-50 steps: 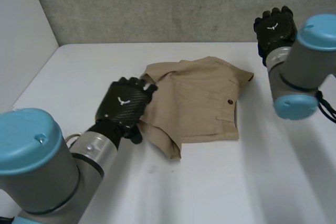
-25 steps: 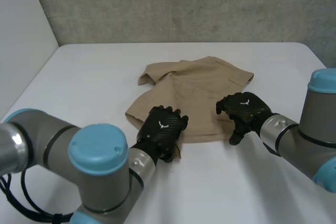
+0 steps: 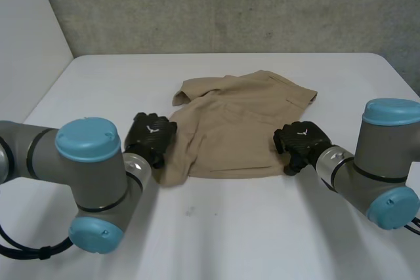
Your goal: Fold the shorts.
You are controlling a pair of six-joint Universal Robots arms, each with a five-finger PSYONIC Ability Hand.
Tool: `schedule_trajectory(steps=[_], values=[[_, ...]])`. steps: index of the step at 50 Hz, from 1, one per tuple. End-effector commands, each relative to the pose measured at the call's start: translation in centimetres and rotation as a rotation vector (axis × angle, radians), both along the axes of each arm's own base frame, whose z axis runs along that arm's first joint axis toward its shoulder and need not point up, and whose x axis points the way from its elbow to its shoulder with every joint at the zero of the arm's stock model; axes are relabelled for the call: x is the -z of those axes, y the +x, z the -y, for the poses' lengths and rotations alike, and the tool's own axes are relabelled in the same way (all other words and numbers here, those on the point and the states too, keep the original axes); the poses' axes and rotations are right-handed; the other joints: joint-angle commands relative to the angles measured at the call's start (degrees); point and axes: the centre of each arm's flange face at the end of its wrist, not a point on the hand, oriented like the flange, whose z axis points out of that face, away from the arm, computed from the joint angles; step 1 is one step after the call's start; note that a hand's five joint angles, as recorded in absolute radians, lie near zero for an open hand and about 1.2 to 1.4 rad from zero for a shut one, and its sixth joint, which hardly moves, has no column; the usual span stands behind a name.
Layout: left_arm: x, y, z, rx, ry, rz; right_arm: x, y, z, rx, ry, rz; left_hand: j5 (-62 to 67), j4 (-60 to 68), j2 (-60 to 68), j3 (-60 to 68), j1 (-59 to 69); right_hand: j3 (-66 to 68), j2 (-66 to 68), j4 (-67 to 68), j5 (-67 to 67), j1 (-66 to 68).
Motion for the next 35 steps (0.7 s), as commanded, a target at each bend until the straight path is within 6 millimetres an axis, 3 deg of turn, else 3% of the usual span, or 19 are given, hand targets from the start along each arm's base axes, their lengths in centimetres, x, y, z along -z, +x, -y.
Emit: schedule_trajectory(steps=[1, 10, 13, 14, 17, 22, 26, 30, 35], values=[[-0.2, 0.7, 0.8, -0.032, -0.008, 0.006, 0.0, 0.0, 0.3, 0.009, -0.01, -0.008, 3.39, 3.42, 3.32, 3.45, 3.75, 30.1, 30.41, 30.27, 32.75, 37.67], [-1.7, 3.2, 4.0, -0.117, -0.075, 0.02, -2.3, -0.4, 0.1, 0.035, -0.056, -0.002, 1.02, 1.06, 0.96, 1.08, 1.39, 30.19, 30.51, 30.36, 32.84, 37.77], [-2.4, 4.8, 5.4, -0.159, -0.094, 0.044, -4.3, -0.9, -0.8, 0.05, -0.071, 0.003, -0.66, -0.63, -0.72, -0.6, -0.3, 30.19, 30.51, 30.36, 32.84, 37.77], [-2.7, 5.3, 5.4, -0.169, -0.093, 0.053, -4.3, -0.9, -0.8, 0.05, -0.071, 0.003, -3.49, -3.46, -3.56, -3.43, -3.13, 30.19, 30.51, 30.36, 32.84, 37.77], [-3.1, 5.4, 5.0, -0.167, -0.087, 0.045, -6.9, -1.6, -2.0, 0.06, -0.089, 0.007, -4.53, -4.49, -4.59, -4.47, -4.17, 30.19, 30.51, 30.36, 32.84, 37.77], [-6.1, 5.5, 2.5, -0.155, -0.088, -0.011, -9.0, -3.0, -2.5, 0.099, -0.128, 0.012, -12.07, -12.04, -12.13, -12.01, -11.71, 30.19, 30.51, 30.36, 32.84, 37.77], [-8.1, 4.9, -0.1, -0.123, -0.092, -0.088, -9.3, -3.4, -2.7, 0.112, -0.132, 0.014, -15.28, -15.25, -15.34, -15.22, -14.92, 30.19, 30.51, 30.36, 32.84, 37.77], [-8.9, 3.8, -3.3, -0.068, -0.058, -0.172, -9.4, -3.5, -3.0, 0.116, -0.13, 0.017, -15.97, -15.94, -16.03, -15.91, -15.61, 30.19, 30.51, 30.36, 32.84, 37.77], [-7.8, 2.6, -6.7, -0.005, 0.042, -0.225, -10.0, -3.7, -3.3, 0.121, -0.143, 0.029, -15.8, -15.77, -15.86, -15.74, -15.44, 30.19, 30.51, 30.36, 32.84, 37.77]])
